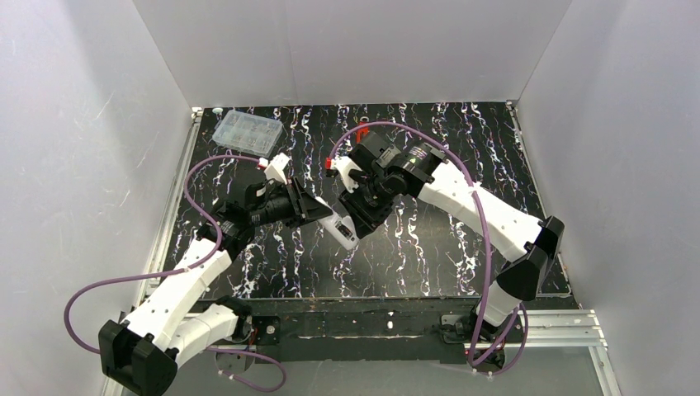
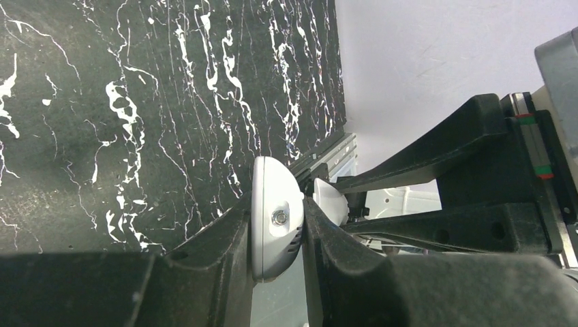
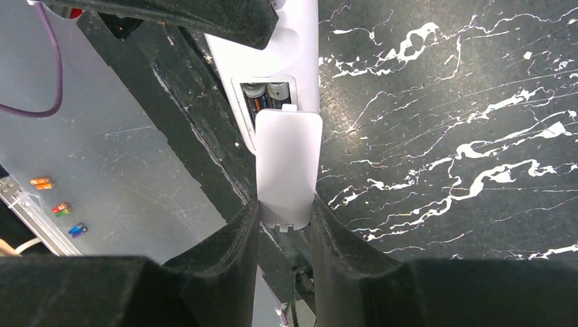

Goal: Load the batteries into the remote control
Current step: Load the battery cover into the remote control.

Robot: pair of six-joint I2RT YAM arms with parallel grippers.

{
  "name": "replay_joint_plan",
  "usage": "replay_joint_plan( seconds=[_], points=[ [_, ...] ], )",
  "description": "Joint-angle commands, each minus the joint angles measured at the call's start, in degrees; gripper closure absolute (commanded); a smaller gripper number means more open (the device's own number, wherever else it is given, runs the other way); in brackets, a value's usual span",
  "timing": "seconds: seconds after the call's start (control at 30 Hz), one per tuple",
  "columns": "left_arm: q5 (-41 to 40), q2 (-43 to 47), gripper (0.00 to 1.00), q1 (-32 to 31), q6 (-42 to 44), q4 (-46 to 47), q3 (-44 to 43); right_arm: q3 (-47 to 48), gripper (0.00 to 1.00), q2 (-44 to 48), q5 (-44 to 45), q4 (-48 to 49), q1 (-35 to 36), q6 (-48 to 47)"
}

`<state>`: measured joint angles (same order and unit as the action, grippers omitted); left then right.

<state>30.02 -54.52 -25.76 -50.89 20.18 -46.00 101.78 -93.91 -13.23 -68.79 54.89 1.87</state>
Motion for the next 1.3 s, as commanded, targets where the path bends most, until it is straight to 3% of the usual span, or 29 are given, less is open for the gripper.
replay_joint_plan(
  seconds=[0.0,1.27],
  points=[
    [0.3,1.3,1.0,-0.4,1.3,-0.4,-2.5,2.4,0.68,-0.2,-0.1,1.7,0.4,1.1],
    [-1.8,1.4,1.0,-0.5,3.3,-1.3,-2.8,5.0,0.68,-5.0,-3.3,0.7,0.4,2.5]
  ],
)
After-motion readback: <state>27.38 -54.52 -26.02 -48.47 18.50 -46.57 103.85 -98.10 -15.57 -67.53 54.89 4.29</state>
